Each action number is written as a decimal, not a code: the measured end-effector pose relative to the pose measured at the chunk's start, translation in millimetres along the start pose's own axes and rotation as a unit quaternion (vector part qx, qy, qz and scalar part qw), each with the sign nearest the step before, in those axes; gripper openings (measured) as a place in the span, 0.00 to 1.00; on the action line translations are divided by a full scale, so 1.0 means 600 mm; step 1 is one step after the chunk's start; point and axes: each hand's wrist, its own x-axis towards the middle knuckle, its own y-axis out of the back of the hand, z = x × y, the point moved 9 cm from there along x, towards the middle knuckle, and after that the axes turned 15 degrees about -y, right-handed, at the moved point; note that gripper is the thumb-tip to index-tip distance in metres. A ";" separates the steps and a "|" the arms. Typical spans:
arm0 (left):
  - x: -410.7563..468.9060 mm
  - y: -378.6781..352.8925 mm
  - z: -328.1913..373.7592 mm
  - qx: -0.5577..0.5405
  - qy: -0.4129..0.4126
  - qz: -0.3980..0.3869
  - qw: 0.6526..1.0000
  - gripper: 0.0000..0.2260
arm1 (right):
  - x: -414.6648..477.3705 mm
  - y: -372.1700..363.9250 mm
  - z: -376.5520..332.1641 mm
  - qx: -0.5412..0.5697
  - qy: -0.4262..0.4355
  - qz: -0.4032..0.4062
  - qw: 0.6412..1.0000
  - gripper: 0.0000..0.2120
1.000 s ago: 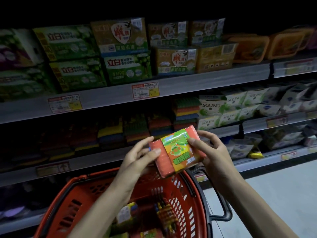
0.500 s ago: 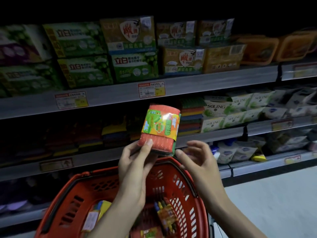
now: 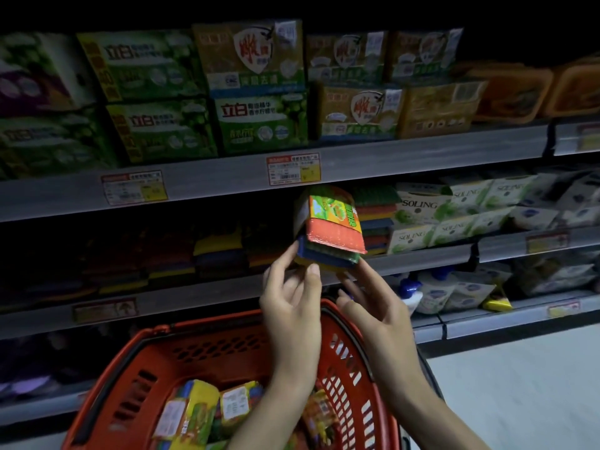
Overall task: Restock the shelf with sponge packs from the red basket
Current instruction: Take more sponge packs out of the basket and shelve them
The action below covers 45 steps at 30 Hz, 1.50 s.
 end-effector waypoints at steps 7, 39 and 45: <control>0.011 0.008 -0.019 0.083 -0.023 -0.038 0.996 0.21 | 0.028 -0.008 -0.009 -0.024 0.034 -0.037 0.998 0.32; 0.070 -0.032 -0.073 0.167 0.030 -0.054 0.984 0.26 | 0.150 -0.014 -0.021 -0.018 -0.021 0.015 1.000 0.34; 0.072 -0.033 -0.086 0.191 0.043 -0.054 0.979 0.26 | 0.159 -0.007 -0.010 -0.030 -0.030 0.030 0.999 0.40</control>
